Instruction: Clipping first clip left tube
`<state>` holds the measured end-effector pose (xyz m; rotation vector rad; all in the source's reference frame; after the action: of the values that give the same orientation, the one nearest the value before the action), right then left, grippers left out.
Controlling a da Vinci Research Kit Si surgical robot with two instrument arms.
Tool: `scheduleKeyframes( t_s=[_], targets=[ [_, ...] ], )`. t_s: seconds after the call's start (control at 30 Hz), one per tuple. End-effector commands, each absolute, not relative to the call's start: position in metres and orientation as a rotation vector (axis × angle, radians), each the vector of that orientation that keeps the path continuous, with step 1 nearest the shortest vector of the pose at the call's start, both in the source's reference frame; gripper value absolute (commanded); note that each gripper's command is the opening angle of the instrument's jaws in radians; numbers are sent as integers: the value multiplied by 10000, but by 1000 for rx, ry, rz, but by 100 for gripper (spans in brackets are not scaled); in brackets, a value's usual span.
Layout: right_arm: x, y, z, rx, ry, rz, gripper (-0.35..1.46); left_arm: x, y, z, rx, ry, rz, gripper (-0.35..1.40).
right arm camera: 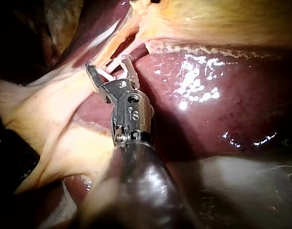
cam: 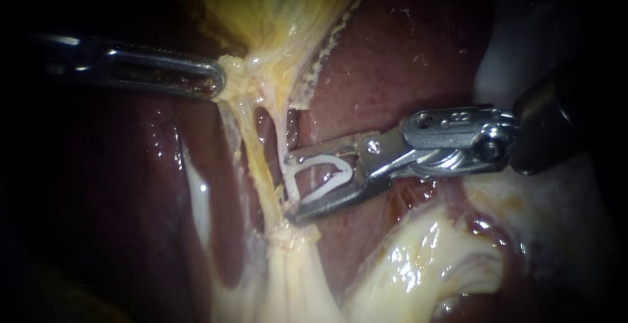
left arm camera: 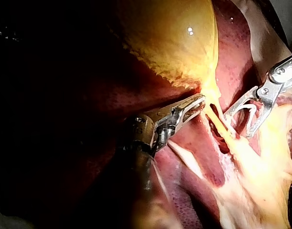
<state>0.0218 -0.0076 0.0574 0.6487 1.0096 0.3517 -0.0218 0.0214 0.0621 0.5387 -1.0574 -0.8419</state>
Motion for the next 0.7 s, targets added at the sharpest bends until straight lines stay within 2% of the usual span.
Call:
scheduleKeyframes(
  t_s=[0.03, 0.37, 0.7],
  targets=[
    [219, -76, 578, 648, 1008, 351, 50, -219, 214, 621, 539, -1056, -842, -35],
    [222, -75, 581, 651, 1008, 350, 50, -218, 214, 621, 539, -1056, -841, -35],
    [203, -70, 550, 691, 1014, 330, 50, -218, 213, 621, 539, -1056, -841, -35]
  ],
)
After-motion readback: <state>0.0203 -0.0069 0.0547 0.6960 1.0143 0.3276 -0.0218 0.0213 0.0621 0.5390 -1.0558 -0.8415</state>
